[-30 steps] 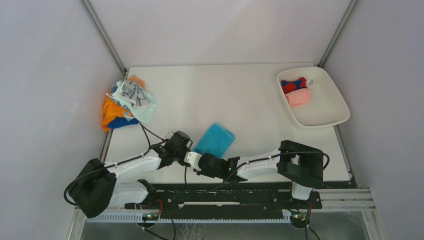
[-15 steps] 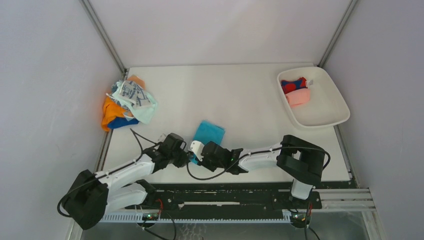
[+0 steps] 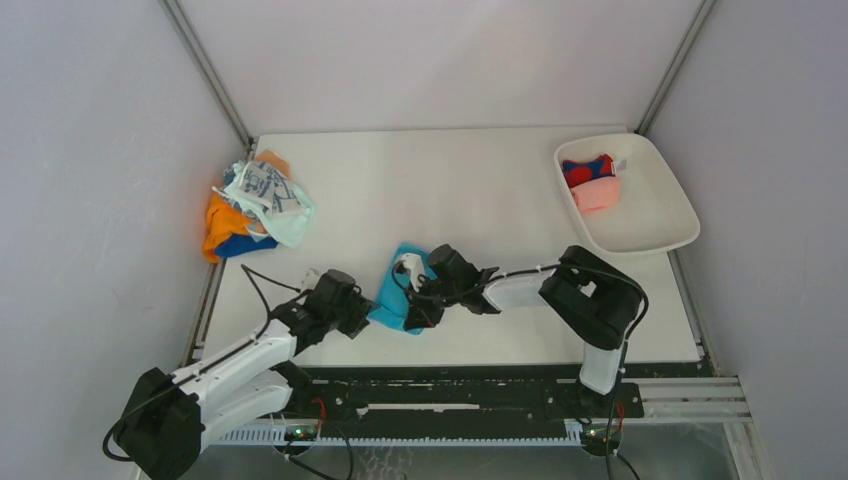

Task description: Roll the towels

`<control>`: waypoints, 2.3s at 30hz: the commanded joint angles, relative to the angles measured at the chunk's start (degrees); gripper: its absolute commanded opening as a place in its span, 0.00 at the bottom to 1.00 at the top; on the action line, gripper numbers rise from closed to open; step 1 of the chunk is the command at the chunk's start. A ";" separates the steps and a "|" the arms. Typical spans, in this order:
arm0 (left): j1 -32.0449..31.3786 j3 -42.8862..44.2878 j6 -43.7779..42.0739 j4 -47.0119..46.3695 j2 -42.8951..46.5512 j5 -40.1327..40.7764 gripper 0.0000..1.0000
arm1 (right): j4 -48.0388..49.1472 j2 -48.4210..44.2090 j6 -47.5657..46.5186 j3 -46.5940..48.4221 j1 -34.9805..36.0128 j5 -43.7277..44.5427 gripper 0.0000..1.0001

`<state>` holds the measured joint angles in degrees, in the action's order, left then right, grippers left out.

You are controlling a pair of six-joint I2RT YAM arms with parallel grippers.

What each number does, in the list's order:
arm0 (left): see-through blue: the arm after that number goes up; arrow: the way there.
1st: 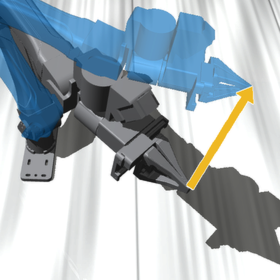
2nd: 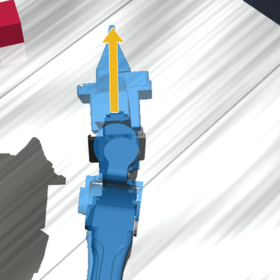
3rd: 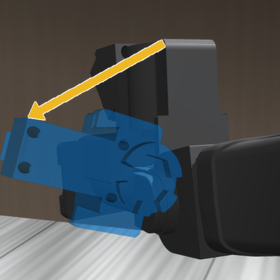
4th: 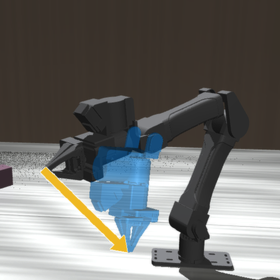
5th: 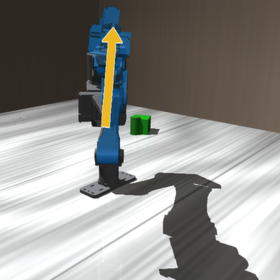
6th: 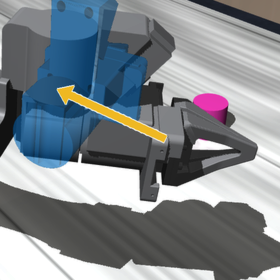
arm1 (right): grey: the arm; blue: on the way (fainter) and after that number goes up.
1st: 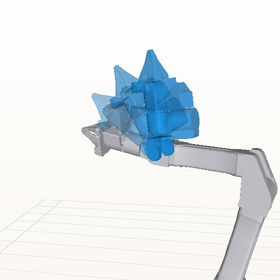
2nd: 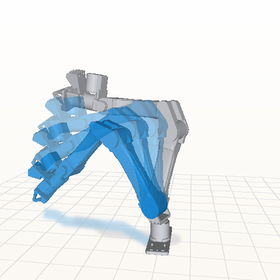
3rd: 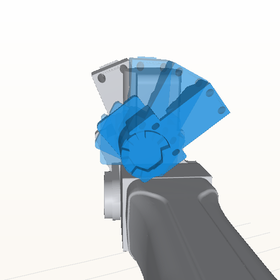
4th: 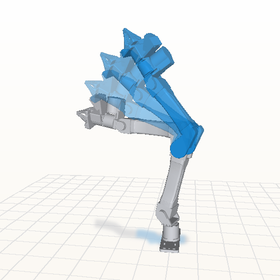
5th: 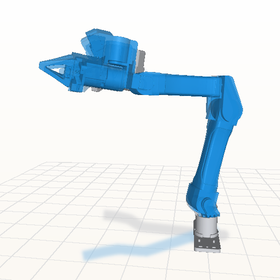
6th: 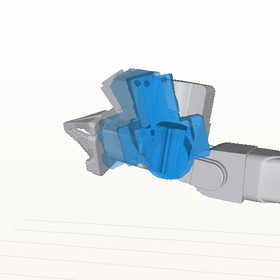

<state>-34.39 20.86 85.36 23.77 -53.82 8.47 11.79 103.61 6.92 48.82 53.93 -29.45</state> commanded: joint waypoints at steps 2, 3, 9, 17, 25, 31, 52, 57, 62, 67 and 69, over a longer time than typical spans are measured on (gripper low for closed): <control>0.82 0.28 -2.02 -1.50 6.60 3.50 0.56 | 7.91 4.31 14.60 -0.86 -5.44 -17.54 0.00; 0.82 -0.26 -2.41 -1.90 8.33 3.38 0.57 | 9.71 5.11 16.87 -1.03 -6.25 -19.11 0.00; 0.75 -3.74 -4.06 -2.83 18.66 1.82 0.63 | 23.54 11.22 33.07 -2.46 -11.71 -26.31 0.00; 0.46 -8.26 -2.63 -8.94 16.84 -3.12 0.64 | 32.70 18.68 48.57 -2.94 -15.77 -29.04 0.00; -0.06 -6.49 -2.53 -18.39 4.47 -4.29 0.65 | 27.57 21.69 49.88 -1.23 -17.28 -29.63 0.00; -0.13 -2.71 -3.68 -21.15 -4.25 -3.28 0.65 | 24.57 22.05 49.32 -0.94 -17.54 -28.94 0.00; -0.94 -3.38 -0.56 -22.09 -13.22 -3.19 0.45 | 16.21 20.12 43.65 0.51 -17.28 -26.30 0.00; -0.94 -2.66 -0.97 -17.81 -12.43 -2.91 0.16 | 11.40 15.36 38.24 0.47 -16.75 -24.10 0.00; -0.94 1.47 -3.75 -8.64 -10.21 -1.91 0.08 | -1.11 7.04 23.95 2.37 -13.82 -17.26 0.14; -0.86 4.87 -5.61 -1.97 -10.87 -3.17 0.07 | -10.98 -3.02 8.71 2.77 -7.50 -2.09 0.35; -0.46 5.90 -6.38 -0.22 -11.71 -4.18 0.07 | -12.84 -6.13 3.64 2.77 -4.48 3.12 0.41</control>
<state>-35.40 23.05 82.70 14.70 -64.84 4.36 7.73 104.53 26.83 50.11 44.47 -41.06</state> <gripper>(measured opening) 0.144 0.357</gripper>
